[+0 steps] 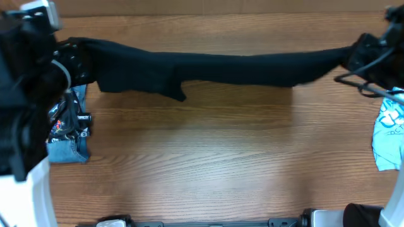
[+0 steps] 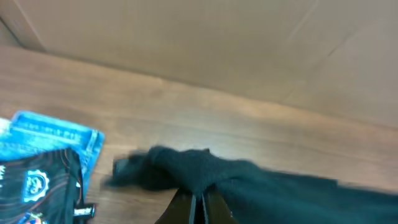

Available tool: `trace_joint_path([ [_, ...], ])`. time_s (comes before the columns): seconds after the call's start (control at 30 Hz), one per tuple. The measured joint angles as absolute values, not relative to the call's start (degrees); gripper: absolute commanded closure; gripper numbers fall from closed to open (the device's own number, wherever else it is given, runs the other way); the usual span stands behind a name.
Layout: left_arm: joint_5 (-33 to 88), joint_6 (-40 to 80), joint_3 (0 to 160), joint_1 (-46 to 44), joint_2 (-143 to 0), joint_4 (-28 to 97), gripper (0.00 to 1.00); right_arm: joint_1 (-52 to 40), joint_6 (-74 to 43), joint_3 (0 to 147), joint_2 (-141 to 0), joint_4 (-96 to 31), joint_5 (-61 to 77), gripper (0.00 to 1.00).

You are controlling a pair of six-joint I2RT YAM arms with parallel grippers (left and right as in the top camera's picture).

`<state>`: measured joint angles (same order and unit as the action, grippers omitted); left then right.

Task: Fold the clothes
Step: 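Lift the T-shirt with both grippers and swing it away, flattening it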

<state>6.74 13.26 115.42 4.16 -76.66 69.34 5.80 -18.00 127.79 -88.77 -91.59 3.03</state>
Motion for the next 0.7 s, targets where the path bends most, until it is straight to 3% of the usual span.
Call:
trace_joint_path([
  [0.17, 6.7, 13.2, 121.1, 4.2, -74.6, 70.1, 0.96, 5.8, -17.4, 138.4, -88.6, -92.9, 1.5, 0.96],
  [0.37, 6.7, 13.3, 122.3, 4.1, -74.9, 70.1, 0.96, 5.8, -16.7, 140.5, -88.6, -92.6, 1.0, 0.96],
  [0.7, 7.0, 13.1, 122.3, 4.1, -94.8, 61.8, 0.96, 5.7, -14.9, 140.4, -105.9, -86.9, 1.5, 0.96],
])
